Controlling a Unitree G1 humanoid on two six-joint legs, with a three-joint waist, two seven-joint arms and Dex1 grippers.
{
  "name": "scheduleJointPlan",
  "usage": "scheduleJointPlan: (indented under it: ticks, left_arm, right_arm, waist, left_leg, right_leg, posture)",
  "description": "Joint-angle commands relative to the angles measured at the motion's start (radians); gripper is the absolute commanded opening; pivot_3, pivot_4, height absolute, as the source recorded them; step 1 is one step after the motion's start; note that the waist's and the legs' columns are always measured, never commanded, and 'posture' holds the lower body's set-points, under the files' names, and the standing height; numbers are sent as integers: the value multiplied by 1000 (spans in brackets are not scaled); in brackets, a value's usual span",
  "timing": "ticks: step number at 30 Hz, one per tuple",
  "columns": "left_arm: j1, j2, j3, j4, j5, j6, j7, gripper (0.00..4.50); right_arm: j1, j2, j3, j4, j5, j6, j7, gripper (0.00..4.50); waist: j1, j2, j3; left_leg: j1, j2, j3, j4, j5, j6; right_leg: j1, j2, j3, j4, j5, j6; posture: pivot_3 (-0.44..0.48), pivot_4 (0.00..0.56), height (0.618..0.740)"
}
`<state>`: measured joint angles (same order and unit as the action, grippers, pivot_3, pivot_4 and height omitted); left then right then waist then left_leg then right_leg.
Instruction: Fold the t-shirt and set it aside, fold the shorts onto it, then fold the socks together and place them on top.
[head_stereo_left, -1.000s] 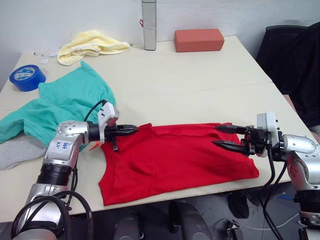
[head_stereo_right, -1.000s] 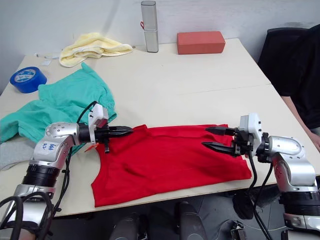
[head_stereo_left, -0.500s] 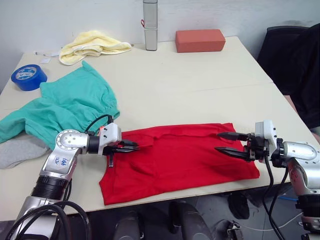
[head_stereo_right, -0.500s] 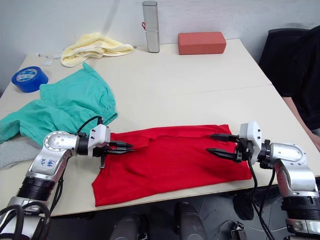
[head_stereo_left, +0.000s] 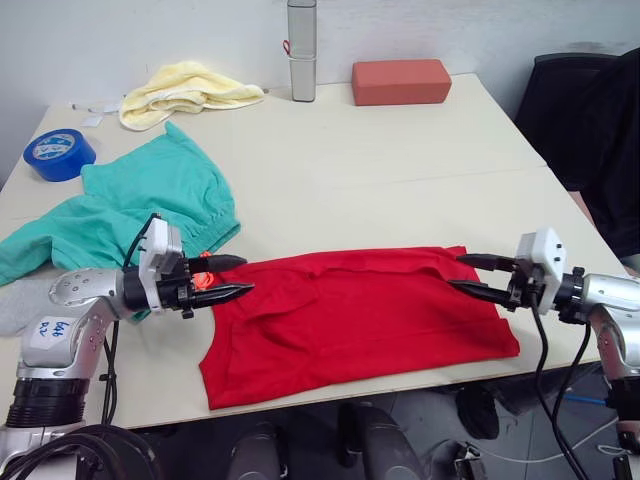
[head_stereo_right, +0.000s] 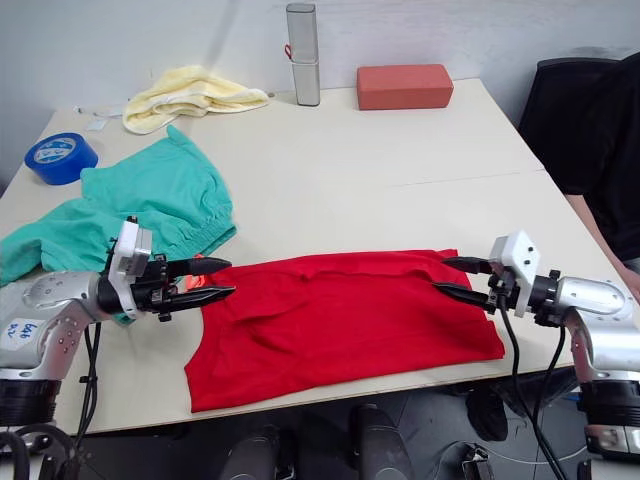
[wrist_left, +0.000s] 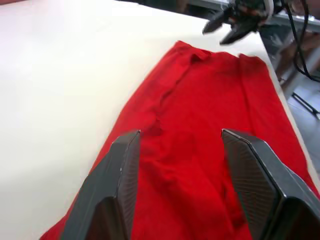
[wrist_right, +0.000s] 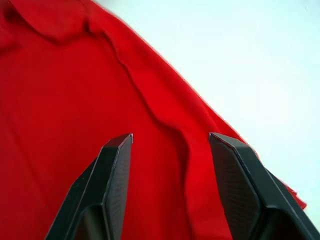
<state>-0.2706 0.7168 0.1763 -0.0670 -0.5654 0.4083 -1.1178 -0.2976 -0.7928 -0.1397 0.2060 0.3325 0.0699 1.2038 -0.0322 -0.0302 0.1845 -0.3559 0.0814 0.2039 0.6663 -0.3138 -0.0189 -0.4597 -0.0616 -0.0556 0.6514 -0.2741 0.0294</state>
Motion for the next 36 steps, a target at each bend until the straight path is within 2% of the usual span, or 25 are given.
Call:
scheduleJointPlan:
  ticks: [1, 3, 9, 13, 21, 24, 29, 30, 36]
  left_arm:
    - [7, -39, 10, -26, 24, -107, 17, 2302]
    - [10, -56, 11, -24, 11, -126, -2, 1935]
    - [15, -80, -62, 38, 159, -217, 72, 97]
    - [15, -98, -111, 87, 242, -220, 145, 41]
    - [18, -108, -136, 127, 256, -235, 133, 41]
    - [29, -92, -170, 148, 289, -203, 131, 0]
    - [29, -93, -187, 178, 323, -183, 162, 0]
    - [28, -95, -187, 179, 322, -184, 162, 0]
    - [29, -87, -185, 185, 320, -172, 160, 0]
  right_arm:
    - [-22, 20, 23, 24, -69, -71, -65, 2442]
    - [-24, 29, 34, 34, -93, -84, -93, 2442]
    - [-33, 60, 59, 86, -186, -122, -222, 2442]
    - [-38, 79, 76, 100, -226, -148, -273, 2442]
    - [-26, 68, 114, 104, -264, -222, -275, 2442]
    - [-24, 49, 106, 126, -303, -273, -305, 1893]
    - [-28, 18, 99, 173, -320, -320, -311, 202]
    - [-30, 18, 101, 177, -319, -324, -312, 66]
    - [-43, -3, 106, 213, -341, -404, -306, 66]
  waist:
    - [0, 0, 0]
    - [0, 0, 0]
    - [-4, 0, 0]
    - [-7, 0, 0]
    - [-13, 0, 0]
    - [-16, 0, 0]
    - [-20, -1, -1]
    - [-21, -1, -1]
    - [-22, -1, -1]
  left_leg:
    - [0, 0, 0, 0, 0, 0]
    - [0, 0, 0, 0, 0, -1]
    - [0, 0, 0, 0, 0, -1]
    - [0, 0, 1, 0, 0, -1]
    - [0, 1, 1, -1, 0, -1]
    - [0, 0, 1, -1, 0, -1]
    - [2, 1, 1, -1, 0, -1]
    - [3, 1, 1, -1, 0, -1]
    - [5, 2, -1, -2, 0, -1]
  right_leg:
    - [0, 0, 0, 0, 0, 0]
    - [0, 0, 0, 0, 0, 0]
    - [0, 0, 0, 0, 0, 0]
    - [0, 1, 0, 0, 0, 0]
    - [0, 1, 0, 0, 0, 0]
    - [0, 1, 0, 0, 0, 0]
    - [2, 0, 0, -1, 0, 0]
    - [3, 0, 0, -1, 0, 0]
    - [7, 0, -2, -3, 0, 0]
  posture:
    - [0, 150, 740]
    - [0, 150, 740]
    - [0, 150, 740]
    - [0, 150, 740]
    - [0, 150, 740]
    - [0, 150, 740]
    - [0, 150, 740]
    - [0, 150, 740]
    - [0, 150, 740]
